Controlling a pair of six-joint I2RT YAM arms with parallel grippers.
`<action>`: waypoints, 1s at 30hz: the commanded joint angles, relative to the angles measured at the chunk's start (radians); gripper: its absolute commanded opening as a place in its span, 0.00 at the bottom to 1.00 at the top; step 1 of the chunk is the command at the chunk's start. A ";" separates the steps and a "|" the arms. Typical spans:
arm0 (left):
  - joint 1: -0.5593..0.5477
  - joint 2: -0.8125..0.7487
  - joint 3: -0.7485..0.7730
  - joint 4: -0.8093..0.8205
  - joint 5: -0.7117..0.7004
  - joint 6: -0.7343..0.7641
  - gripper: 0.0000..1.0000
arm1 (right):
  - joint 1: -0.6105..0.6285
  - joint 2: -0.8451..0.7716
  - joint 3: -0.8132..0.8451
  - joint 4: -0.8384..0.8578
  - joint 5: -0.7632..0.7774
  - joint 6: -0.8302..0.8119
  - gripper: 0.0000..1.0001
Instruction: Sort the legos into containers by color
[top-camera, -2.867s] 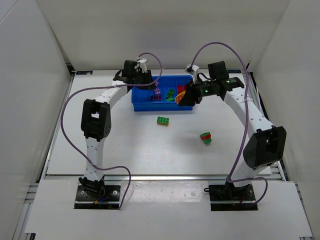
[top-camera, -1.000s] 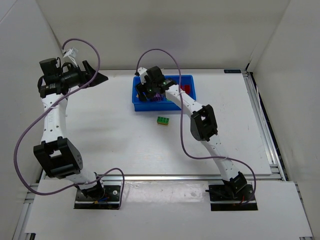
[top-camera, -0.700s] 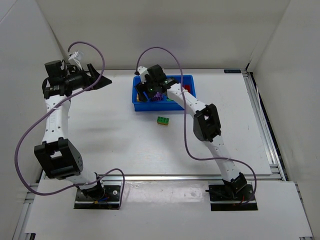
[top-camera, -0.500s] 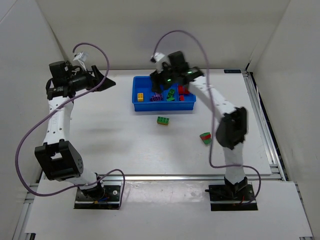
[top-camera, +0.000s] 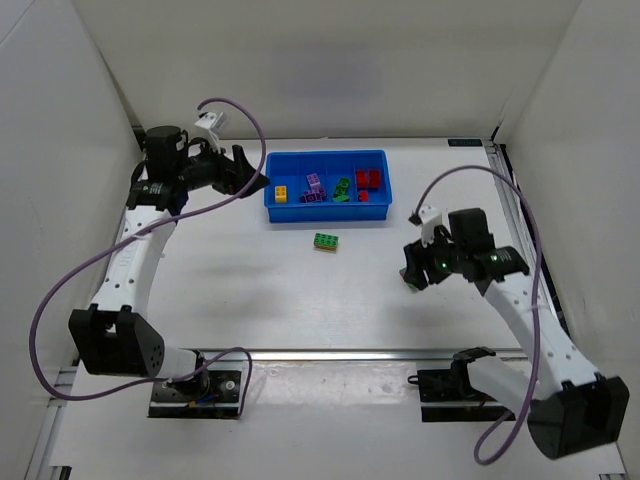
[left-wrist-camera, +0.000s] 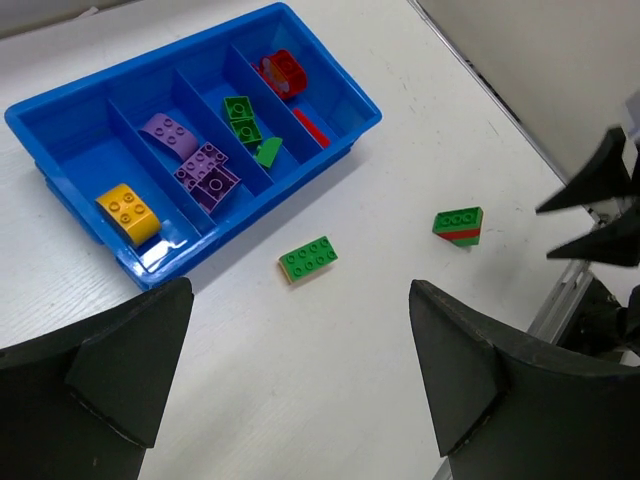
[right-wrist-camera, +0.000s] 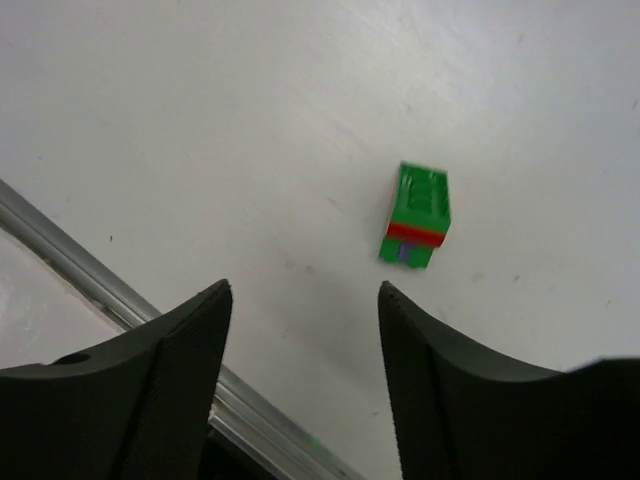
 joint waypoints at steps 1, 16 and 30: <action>-0.009 -0.051 -0.028 0.001 -0.063 -0.003 0.99 | 0.015 -0.152 -0.100 0.111 0.099 0.101 0.62; -0.164 0.008 0.025 -0.180 0.148 0.222 0.99 | -0.037 -0.006 0.099 -0.055 0.247 0.110 0.62; -0.574 0.669 0.561 -0.523 0.305 0.804 0.92 | -0.134 -0.246 0.253 -0.286 0.377 0.020 0.65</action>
